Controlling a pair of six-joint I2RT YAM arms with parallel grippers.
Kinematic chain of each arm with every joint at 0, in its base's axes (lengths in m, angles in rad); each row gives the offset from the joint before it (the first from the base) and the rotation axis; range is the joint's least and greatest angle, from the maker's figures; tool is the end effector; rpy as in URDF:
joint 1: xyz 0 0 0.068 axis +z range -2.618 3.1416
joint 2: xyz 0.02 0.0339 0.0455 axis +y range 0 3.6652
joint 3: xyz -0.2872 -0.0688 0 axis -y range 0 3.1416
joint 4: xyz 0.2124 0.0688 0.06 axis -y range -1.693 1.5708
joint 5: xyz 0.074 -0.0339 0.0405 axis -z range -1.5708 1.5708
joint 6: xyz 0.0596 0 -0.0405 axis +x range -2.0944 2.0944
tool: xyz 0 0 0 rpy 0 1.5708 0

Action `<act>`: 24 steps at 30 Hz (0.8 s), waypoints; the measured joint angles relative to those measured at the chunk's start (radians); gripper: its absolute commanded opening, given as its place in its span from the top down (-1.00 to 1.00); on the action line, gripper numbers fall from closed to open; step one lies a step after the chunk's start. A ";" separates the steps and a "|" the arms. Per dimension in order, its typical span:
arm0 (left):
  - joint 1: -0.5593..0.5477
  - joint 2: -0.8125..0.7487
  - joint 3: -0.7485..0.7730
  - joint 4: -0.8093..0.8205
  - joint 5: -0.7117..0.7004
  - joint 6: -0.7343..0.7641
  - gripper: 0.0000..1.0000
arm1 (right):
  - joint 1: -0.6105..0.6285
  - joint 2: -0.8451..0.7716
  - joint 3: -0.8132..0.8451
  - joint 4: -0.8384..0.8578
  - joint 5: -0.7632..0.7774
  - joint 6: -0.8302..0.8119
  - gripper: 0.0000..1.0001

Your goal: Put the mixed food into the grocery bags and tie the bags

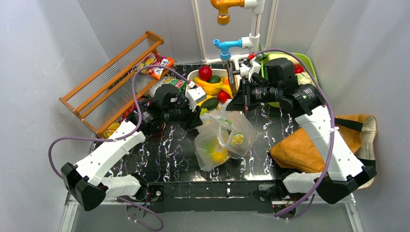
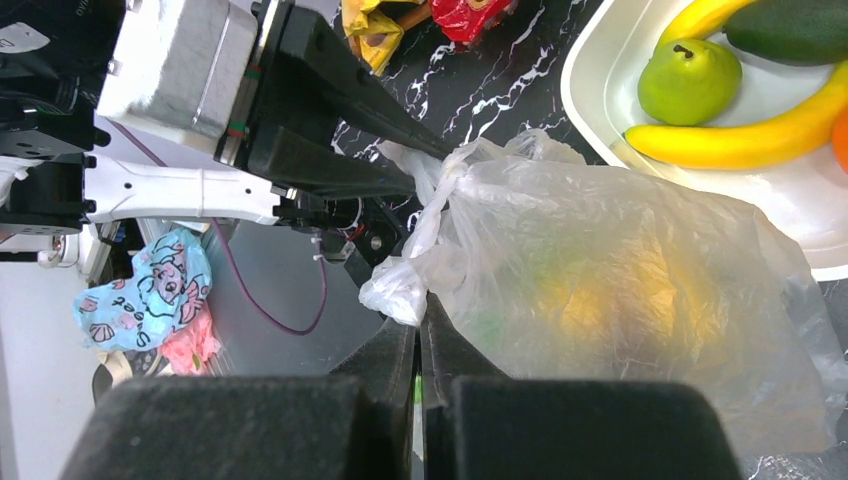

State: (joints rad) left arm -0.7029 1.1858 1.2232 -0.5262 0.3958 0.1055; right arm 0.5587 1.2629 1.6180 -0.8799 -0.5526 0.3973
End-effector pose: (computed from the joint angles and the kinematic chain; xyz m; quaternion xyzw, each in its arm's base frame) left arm 0.1652 -0.1701 0.3870 0.4236 0.7329 -0.3097 0.4330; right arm 0.1693 0.1427 0.4548 -0.2030 0.8198 0.4309 0.3180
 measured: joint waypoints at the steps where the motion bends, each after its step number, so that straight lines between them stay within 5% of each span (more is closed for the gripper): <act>1: -0.001 0.000 -0.002 0.004 -0.005 0.003 0.70 | 0.000 0.000 0.002 0.000 0.000 0.000 0.97; 7: -0.005 0.000 -0.003 0.025 -0.014 0.009 1.00 | 0.000 0.000 0.008 0.000 0.000 -0.001 0.97; 24: -0.004 0.000 0.185 -0.234 0.018 -0.024 1.00 | -0.013 0.020 0.019 -0.066 0.130 -0.009 0.97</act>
State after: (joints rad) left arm -0.7067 1.1858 1.4082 -0.7605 0.4133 0.0811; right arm 0.5461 1.2831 1.6371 -0.9455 -0.4225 0.3885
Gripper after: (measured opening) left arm 0.029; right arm 0.031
